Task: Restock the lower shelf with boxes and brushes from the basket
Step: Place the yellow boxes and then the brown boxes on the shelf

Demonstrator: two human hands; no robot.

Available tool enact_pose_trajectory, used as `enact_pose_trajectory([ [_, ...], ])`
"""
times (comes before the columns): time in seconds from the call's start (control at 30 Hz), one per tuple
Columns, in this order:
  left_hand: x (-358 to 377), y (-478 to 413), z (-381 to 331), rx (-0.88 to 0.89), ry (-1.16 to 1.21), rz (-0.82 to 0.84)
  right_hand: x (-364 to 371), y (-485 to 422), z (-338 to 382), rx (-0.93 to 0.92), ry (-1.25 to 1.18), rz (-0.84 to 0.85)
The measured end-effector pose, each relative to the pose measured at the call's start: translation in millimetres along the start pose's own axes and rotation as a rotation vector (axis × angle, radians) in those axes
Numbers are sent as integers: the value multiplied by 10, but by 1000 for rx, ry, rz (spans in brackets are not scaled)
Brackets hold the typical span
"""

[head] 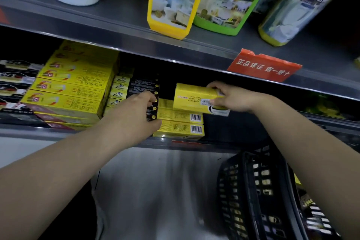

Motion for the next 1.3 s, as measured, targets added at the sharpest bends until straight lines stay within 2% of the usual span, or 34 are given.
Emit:
enact_pose_trajectory([
  [0.17,-3,-24,61,-6,-34,33,144,-511,62,50,196,-43],
  [0.4,-11,-60,178,-54,-50,79,640,-1050,105,87,330,51],
  [0.7,17,-65,5,-2,-60,131,776,-1047,36,88,288,82],
  [0.83,94,-25,-222,57,-47,128,505,-777,157,16,363,67],
  [0.93,212,30,-509,144,-45,143,194,-328,225,-41,235,34],
  [1.17,741,247,-1488,509,-28,137,-174,1271,-134,-190,-288,-316],
  [1.3,1056,318,-1777,632,17,214,-87,1912,-716,-59,-423,-411],
])
Point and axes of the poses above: each hand's wrist, its own y-axis away from the middle knuckle, its own x-axis out of the palm, z = x × y, the point moved 2 cm from there along -y, towards the middle knuckle, and after that the axes turned 4 degrees about y, right-handed, at the moved point
